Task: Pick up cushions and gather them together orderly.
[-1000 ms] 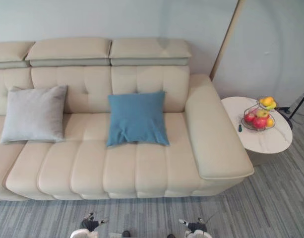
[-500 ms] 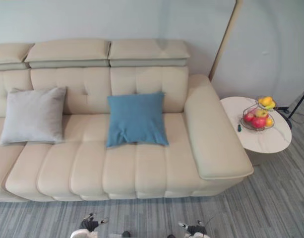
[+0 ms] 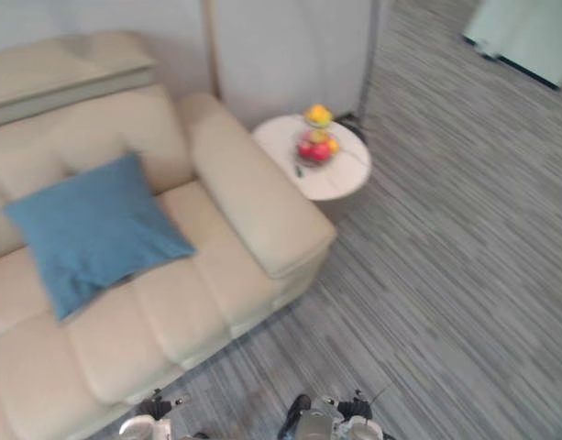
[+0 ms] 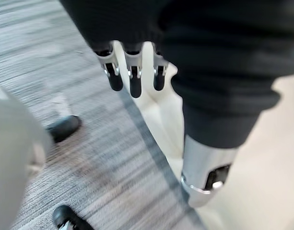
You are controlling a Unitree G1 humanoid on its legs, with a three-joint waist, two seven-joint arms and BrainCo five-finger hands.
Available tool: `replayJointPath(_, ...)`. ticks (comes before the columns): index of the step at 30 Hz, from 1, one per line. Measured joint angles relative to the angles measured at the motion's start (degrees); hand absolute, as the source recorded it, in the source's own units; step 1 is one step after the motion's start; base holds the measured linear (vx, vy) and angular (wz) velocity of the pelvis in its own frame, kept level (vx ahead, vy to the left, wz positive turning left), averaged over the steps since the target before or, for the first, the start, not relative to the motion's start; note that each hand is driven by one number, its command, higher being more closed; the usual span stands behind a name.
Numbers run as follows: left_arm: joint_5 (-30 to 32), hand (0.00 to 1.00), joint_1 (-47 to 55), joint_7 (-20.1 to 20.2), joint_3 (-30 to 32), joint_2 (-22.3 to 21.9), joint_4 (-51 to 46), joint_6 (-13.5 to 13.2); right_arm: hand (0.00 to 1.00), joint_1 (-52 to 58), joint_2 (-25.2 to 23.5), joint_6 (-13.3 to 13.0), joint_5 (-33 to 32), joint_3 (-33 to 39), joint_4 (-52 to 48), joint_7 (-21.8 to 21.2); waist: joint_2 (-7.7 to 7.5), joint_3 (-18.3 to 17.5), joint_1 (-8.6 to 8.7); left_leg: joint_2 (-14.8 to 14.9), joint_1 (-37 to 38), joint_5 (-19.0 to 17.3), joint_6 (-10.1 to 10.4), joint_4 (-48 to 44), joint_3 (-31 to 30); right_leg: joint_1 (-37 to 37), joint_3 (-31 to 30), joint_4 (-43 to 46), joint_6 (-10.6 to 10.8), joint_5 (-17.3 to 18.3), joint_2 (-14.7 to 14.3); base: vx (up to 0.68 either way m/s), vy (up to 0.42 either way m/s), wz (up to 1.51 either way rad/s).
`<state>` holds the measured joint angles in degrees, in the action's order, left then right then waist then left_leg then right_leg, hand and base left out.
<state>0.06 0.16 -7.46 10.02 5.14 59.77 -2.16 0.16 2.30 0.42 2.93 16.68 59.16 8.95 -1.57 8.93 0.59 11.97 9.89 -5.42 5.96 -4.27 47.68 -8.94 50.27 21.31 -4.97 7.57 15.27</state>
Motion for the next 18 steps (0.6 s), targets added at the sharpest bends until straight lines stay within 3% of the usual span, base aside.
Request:
replayJointPath(2,0.1,0.0,-0.4,0.1,-0.1,-1.5,0.5,-0.1,0.0,-0.4,1.3,0.1,1.1,0.1,0.4,0.1,1.61,0.9,0.26,0.3,1.9,0.3,0.4,0.1,2.2,0.0,-1.0,1.4,-0.3,1.7,-0.6,0.12,-0.175,-0.9)
replayJointPath(3,1.0,0.0,-0.5,0.3,-1.0,-3.1,0.7,-0.1,0.0,-0.1,3.2,0.3,1.6,0.4,0.9,0.1,2.9,1.4,0.86,0.9,3.3,0.6,0.9,-1.8,3.9,-0.3,-3.7,2.9,0.3,4.1,-0.9,0.15,-0.195,-0.81)
replayJointPath(4,1.0,0.0,-0.5,0.3,-1.1,-3.2,0.9,-0.1,0.0,0.0,3.4,0.4,1.6,0.4,1.0,0.1,2.92,1.4,1.02,1.5,3.0,0.6,0.9,-3.3,4.0,-0.5,-4.2,3.4,0.4,4.7,-0.9,0.17,-0.219,-0.67)
replayJointPath(5,1.1,0.0,-0.6,0.4,-1.3,-3.1,1.7,0.0,0.0,0.3,3.6,0.6,1.6,0.5,1.5,0.1,2.66,1.5,1.53,3.3,2.0,0.5,0.9,-8.9,3.7,-0.6,-5.2,3.7,0.6,5.7,-1.0,0.23,-0.279,-0.47)
replayJointPath(6,1.1,0.0,-0.4,0.4,-1.2,-3.2,2.3,0.3,0.0,0.9,3.5,0.7,1.5,0.5,2.1,0.1,2.65,1.5,2.13,8.3,-0.2,0.8,0.5,-20.1,3.3,0.0,-6.8,2.7,0.3,6.3,-2.5,0.28,-0.304,-0.82)
replayJointPath(7,1.0,0.0,0.1,0.3,-0.5,-3.1,1.9,0.3,0.0,1.0,3.4,0.7,1.4,0.3,2.7,0.2,3.06,1.9,2.05,14.0,-3.1,0.4,-3.7,-32.5,1.0,1.5,-9.6,0.6,-0.2,6.6,-5.3,0.25,-0.272,-0.87)
replayJointPath(8,1.0,0.0,0.1,0.4,0.0,-3.1,1.9,0.2,0.0,1.0,3.4,0.9,1.4,0.4,2.8,0.2,2.86,2.1,1.84,14.9,-4.3,-1.4,-5.1,-35.9,-0.7,1.8,-11.0,0.1,-0.2,6.7,-6.3,0.15,-0.106,-1.25)
replayJointPath(9,0.9,0.0,0.2,0.2,0.7,-2.8,1.7,0.2,0.0,0.8,3.2,1.1,1.1,0.4,2.8,0.5,3.31,2.3,1.57,12.7,-8.8,-6.9,-4.2,-41.6,-9.2,3.1,-14.7,-1.5,-1.2,7.3,-7.8,0.12,-0.056,-1.47)
replayJointPath(10,0.9,0.0,0.4,0.1,0.7,-2.4,1.5,0.0,0.0,0.6,3.2,1.1,0.9,0.3,3.2,0.6,2.62,3.0,1.1,7.5,-12.6,-10.4,-3.2,-41.1,-16.5,4.5,-18.5,-2.9,-1.5,7.1,-8.9,0.14,-0.031,-1.55)
replayJointPath(11,0.5,0.0,0.5,0.2,0.9,-2.5,1.0,-0.1,0.0,0.5,3.2,1.1,0.9,0.3,3.4,0.7,2.73,3.3,0.74,5.7,-13.5,-11.3,-3.1,-40.1,-18.9,5.3,-20.0,-3.6,-1.6,7.0,-9.4,0.17,-0.005,-1.75)
replayJointPath(12,-0.5,0.0,0.9,0.0,0.8,-2.6,-0.7,-0.3,0.0,0.6,3.3,1.2,0.9,0.4,4.6,0.8,2.28,3.7,-0.56,0.5,-16.3,-12.5,-3.7,-35.3,-24.7,6.9,-25.2,-4.6,-1.7,7.0,-10.7,0.21,0.042,-1.97)
replayJointPath(14,-1.0,0.0,1.2,0.0,1.2,-3.1,-2.6,-0.7,0.0,0.9,3.2,1.1,0.9,0.5,4.0,1.1,2.48,3.8,-2.04,-3.8,-20.4,-12.2,-3.0,-28.4,-31.5,7.8,-30.7,-4.7,-1.3,7.2,-11.7,0.23,0.125,-2.05)
replayJointPath(15,-1.6,0.0,1.3,0.1,2.7,-4.2,-3.4,-1.2,0.0,1.4,3.1,1.1,1.0,0.6,2.7,1.2,2.58,3.9,-2.84,-6.2,-22.6,-10.6,-1.5,-21.8,-38.2,8.0,-35.2,-4.5,-0.5,7.5,-12.6,0.16,0.14,-1.58)
replayJointPath(16,-1.6,0.0,1.3,0.1,3.0,-4.4,-3.5,-1.3,0.0,1.6,3.0,1.0,1.0,0.6,2.3,1.2,2.59,3.8,-3.11,-6.7,-23.0,-9.6,-1.3,-19.5,-40.3,8.1,-36.4,-4.4,-0.1,7.7,-12.7,0.22,0.193,-2.18)
replayJointPath(17,-1.8,0.0,1.3,0.1,3.9,-4.7,-3.7,-1.4,0.0,1.7,2.9,1.0,1.0,0.5,2.1,1.3,2.7,3.7,-3.87,-7.4,-23.3,-5.3,-0.8,-15.6,-44.3,8.1,-40.6,-3.3,1.4,8.4,-13.2,0.3,0.213,-2.05)
replayJointPath(18,-1.8,0.0,1.4,0.1,4.6,-5.0,-3.2,-1.3,0.0,2.1,2.6,1.1,1.0,0.5,1.4,1.6,2.95,3.0,-3.88,-7.8,-21.6,-1.1,-2.3,-15.5,-44.6,8.1,-44.7,-2.2,3.8,9.0,-13.7,0.38,0.246,-1.89)
